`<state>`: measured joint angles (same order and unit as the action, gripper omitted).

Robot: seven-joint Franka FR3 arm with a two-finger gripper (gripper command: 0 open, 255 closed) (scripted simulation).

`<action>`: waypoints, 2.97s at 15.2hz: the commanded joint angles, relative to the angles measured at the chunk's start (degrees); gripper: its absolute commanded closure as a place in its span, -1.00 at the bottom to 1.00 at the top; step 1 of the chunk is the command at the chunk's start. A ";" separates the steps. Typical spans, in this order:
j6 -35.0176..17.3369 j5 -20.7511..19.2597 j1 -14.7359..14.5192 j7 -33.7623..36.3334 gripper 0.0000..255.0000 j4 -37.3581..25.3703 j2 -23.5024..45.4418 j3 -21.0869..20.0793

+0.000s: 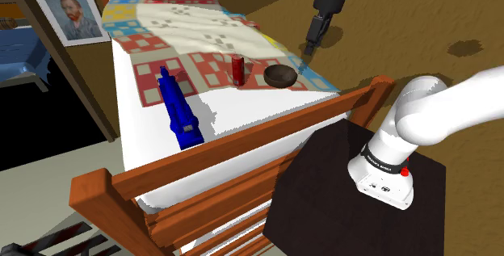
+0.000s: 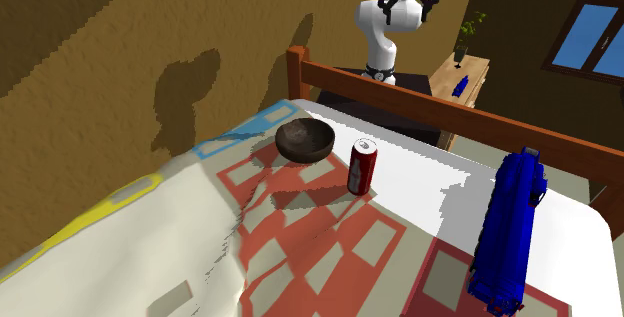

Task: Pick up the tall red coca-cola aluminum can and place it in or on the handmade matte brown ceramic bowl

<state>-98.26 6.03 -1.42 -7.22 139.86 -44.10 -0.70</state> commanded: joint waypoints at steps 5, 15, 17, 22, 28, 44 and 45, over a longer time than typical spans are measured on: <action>-5.97 -1.21 0.23 -2.72 -1.00 -2.48 8.59 0.94; -16.62 -3.09 0.57 -8.50 -1.00 -14.10 30.96 2.74; -17.92 -3.30 0.64 -9.52 -1.00 -17.31 35.46 2.98; -19.90 -3.70 0.87 -11.86 -1.00 -26.65 46.73 3.39; -19.82 -4.10 1.31 -14.25 -1.00 -40.69 60.56 3.52; -23.55 -4.17 1.58 -15.31 -1.00 -46.14 69.65 3.40; -23.55 -4.17 1.58 -15.31 -1.00 -46.14 69.65 3.40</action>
<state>-121.80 1.86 0.16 -22.52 93.72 25.54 2.71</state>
